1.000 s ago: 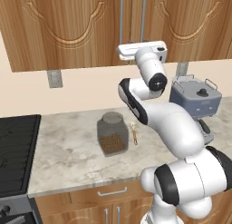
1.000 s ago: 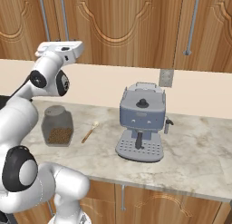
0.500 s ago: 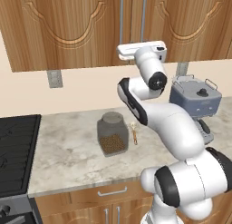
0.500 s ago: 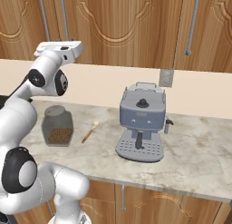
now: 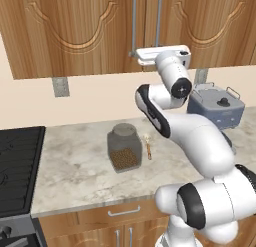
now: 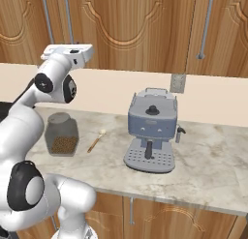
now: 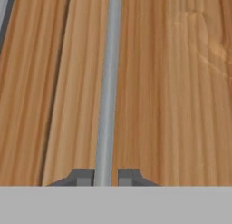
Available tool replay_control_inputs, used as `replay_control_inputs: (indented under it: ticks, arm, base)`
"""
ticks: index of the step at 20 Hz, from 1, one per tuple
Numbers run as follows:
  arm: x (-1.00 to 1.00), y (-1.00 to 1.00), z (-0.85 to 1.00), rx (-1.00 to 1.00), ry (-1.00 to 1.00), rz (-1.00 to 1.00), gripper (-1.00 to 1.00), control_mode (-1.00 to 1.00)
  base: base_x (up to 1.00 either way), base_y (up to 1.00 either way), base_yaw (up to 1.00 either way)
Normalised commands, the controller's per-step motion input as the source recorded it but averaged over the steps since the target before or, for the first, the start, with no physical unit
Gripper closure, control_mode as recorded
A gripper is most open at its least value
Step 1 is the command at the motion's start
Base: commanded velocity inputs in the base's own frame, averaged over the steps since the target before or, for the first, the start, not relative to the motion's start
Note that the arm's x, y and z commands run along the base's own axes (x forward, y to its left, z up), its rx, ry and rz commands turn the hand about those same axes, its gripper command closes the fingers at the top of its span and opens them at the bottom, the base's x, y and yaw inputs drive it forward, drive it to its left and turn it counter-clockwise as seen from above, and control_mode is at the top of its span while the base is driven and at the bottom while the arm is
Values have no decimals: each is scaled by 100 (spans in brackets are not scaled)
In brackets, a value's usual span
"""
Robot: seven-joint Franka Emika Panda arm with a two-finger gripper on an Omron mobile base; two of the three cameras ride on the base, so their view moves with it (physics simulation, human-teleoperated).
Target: Pick the pan from the cabinet and place it on the stove. Then turn on the stove burner for the pan.
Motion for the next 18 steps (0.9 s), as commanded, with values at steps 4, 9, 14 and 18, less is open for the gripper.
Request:
replay_control_inputs:
  ticks: [4,9,14,18]
  arm:
    - [-35,-43,-3,0,2,0,100,-100]
    - [-65,-59,-1,0,2,1,100,-100]
    - [-85,-58,0,0,0,11,100,-100]
    - [-94,-64,0,0,0,17,100,-100]
  base:
    - [0,0,0]
    - [0,0,0]
    - [0,0,0]
    - [0,0,0]
